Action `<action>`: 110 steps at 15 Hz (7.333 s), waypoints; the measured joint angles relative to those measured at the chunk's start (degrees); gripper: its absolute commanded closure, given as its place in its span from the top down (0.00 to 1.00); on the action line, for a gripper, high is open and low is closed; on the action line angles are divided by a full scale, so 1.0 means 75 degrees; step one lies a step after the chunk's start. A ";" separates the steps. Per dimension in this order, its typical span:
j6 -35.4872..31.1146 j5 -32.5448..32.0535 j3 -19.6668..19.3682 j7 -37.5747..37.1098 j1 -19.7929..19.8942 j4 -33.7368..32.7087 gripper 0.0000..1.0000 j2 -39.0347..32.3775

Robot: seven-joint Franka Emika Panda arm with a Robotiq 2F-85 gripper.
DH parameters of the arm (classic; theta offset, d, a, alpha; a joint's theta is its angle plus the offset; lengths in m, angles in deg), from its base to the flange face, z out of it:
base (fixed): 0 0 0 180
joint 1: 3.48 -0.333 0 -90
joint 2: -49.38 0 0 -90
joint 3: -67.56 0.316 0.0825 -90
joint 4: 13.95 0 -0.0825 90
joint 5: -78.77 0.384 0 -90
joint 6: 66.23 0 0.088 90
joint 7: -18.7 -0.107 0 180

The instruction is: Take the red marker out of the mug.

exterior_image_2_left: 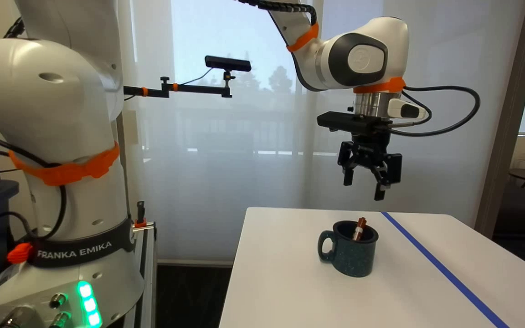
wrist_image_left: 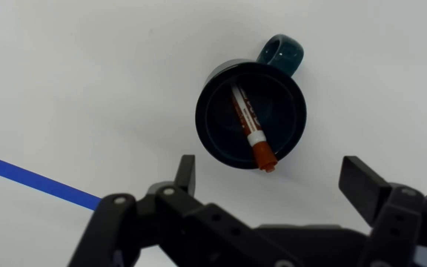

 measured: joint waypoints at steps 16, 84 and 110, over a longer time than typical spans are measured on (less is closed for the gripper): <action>-0.1242 0.1267 0.0095 0.2847 0.0124 0.0494 1.00 -0.0195; -0.2424 0.1434 0.0289 0.3908 0.1005 0.0156 0.05 -0.0489; -0.2308 0.0484 0.0315 0.2222 0.1634 -0.1433 0.90 -0.3407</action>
